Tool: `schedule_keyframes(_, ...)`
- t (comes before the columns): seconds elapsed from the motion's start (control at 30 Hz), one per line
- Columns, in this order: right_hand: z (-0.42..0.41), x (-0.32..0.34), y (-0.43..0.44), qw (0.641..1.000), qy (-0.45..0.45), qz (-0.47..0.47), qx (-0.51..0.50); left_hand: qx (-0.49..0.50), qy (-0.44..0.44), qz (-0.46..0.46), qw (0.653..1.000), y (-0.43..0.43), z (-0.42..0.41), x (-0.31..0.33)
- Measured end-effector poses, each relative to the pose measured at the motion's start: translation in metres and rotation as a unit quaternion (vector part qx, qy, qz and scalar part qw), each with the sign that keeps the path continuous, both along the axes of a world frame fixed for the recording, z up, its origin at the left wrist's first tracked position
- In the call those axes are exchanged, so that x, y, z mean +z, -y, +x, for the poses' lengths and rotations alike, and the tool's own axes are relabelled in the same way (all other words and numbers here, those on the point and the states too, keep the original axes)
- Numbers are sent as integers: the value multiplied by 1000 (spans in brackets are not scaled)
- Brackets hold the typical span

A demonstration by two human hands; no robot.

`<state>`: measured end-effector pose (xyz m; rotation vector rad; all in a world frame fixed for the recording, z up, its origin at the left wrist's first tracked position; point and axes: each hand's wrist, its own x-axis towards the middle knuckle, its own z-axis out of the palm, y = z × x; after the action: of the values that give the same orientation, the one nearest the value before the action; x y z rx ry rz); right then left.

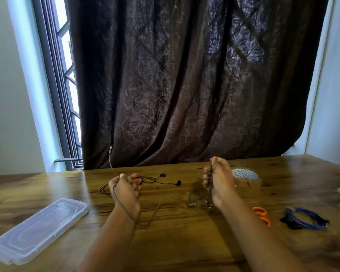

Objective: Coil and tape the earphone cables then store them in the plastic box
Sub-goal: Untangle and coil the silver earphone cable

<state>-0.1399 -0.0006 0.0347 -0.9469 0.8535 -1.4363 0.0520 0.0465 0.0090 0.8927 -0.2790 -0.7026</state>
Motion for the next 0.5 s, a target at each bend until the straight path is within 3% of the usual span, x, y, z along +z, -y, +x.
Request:
schedule_keyframes(0.2, 7, -1, -7, 993, -47, -30, 100, -104, 103, 46, 988, -1, -17, 8)
schedule_keyframes(0.37, 8, -1, -7, 985, -33, -57, 160, -163, 244, 123, 948, 0, -29, 3)
schedule_keyframes(0.43, 9, -3, -5, 982, -36, -71, 173, -227, 224, 147, 936, 5, -33, 4)
schedule_keyframes(0.5, 10, -4, -5, 980, -38, -89, 174, -275, 138, 149, 940, 13, -33, 3)
